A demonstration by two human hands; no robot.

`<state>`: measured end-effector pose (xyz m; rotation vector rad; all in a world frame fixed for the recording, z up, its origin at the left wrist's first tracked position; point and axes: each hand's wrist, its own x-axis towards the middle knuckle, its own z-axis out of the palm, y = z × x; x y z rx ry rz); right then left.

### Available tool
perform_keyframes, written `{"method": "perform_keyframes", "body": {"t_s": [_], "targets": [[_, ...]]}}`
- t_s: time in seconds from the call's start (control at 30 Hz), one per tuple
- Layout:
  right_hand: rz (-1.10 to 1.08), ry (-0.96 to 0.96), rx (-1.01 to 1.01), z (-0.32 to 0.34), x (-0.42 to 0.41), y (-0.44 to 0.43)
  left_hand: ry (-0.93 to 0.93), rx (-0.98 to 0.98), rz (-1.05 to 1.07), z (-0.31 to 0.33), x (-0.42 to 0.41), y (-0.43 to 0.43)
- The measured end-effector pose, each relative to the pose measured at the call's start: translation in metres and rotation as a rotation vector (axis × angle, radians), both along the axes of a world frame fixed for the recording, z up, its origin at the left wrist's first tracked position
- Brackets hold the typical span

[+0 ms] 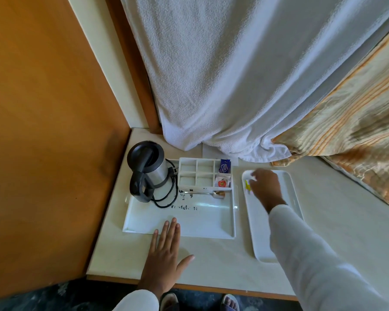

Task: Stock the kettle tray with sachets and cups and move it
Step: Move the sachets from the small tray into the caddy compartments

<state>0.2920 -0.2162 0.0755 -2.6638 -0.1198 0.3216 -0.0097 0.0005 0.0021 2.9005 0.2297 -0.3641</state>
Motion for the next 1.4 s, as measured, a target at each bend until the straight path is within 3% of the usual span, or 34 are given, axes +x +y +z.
{"method": "perform_keyframes", "body": {"t_s": [0.17, 0.6, 0.77, 0.87, 0.93, 1.13, 1.4], "targets": [[-0.126, 0.195, -0.067, -0.012, 0.011, -0.033, 0.0, -0.004, 0.007, 0.001, 0.0, -0.002], [-0.234, 0.29, 0.036, -0.04, 0.028, -0.015, 0.014, 0.011, 0.004, 0.002, 0.001, -0.003], [-0.376, 0.25, 0.432, 0.005, 0.021, -0.015, 0.015, 0.019, 0.007, 0.003, 0.001, -0.003], [-0.329, 0.293, 0.722, 0.032, 0.02, 0.017, 0.013, 0.01, 0.021, 0.002, 0.001, -0.004], [-0.257, 0.36, 0.797, 0.042, 0.017, 0.048, 0.013, 0.009, 0.024, 0.002, 0.001, -0.004], [-0.24, 0.308, 0.719, 0.036, 0.006, 0.11, 0.0, -0.002, 0.008, 0.004, 0.001, -0.002], [-0.197, 0.251, 0.516, 0.014, 0.007, 0.117, 0.004, -0.006, 0.021, 0.004, 0.001, -0.001]]}}
